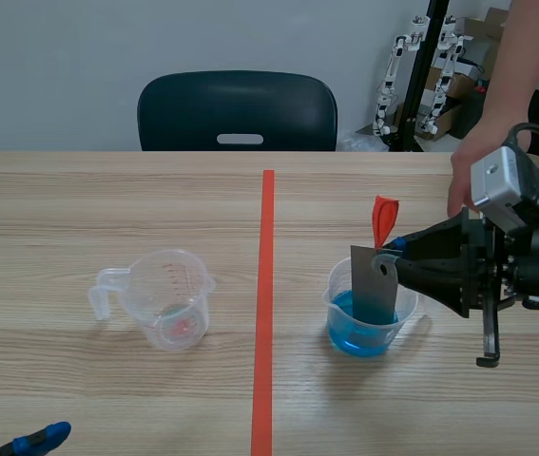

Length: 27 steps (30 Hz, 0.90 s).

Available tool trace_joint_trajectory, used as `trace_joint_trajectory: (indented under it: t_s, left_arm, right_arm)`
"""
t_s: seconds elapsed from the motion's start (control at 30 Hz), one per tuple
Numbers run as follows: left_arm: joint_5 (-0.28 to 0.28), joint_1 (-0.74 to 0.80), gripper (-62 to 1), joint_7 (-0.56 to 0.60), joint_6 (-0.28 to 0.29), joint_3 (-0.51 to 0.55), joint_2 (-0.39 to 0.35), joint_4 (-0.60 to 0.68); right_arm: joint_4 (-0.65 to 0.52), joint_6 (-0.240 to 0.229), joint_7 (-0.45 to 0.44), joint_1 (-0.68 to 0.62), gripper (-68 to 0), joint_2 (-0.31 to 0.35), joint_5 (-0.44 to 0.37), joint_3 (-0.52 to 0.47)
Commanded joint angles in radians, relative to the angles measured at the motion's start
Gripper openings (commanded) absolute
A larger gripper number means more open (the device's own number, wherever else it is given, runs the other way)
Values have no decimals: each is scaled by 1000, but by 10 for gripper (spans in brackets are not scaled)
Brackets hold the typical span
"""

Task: Do the redox reaction experiment. hold the plate still in the solution

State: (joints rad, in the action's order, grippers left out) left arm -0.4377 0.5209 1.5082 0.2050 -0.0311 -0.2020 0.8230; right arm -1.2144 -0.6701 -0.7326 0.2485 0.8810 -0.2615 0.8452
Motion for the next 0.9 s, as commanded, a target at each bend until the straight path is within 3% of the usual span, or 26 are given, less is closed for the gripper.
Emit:
trace_joint_trajectory:
  t_s: [0.0,0.27,0.43,0.73,0.87]
  left_arm:
    - [7,8,-54,46,-1,2,-1,16]
    - [7,8,-54,46,-1,2,-1,16]
    - [7,8,-54,46,-1,2,-1,16]
    - [7,8,-54,46,-1,2,-1,16]
    - [7,8,-54,46,-1,2,-1,16]
  right_arm:
    - [-8,-3,-18,11,-669,8,-18,-15]
    - [-8,-4,-61,0,-669,8,-18,-15]
    - [-8,-3,-162,0,-669,8,-19,-15]
    - [-8,-2,-139,0,-669,8,-18,-15]
    - [-8,21,-119,0,-669,8,-18,-15]
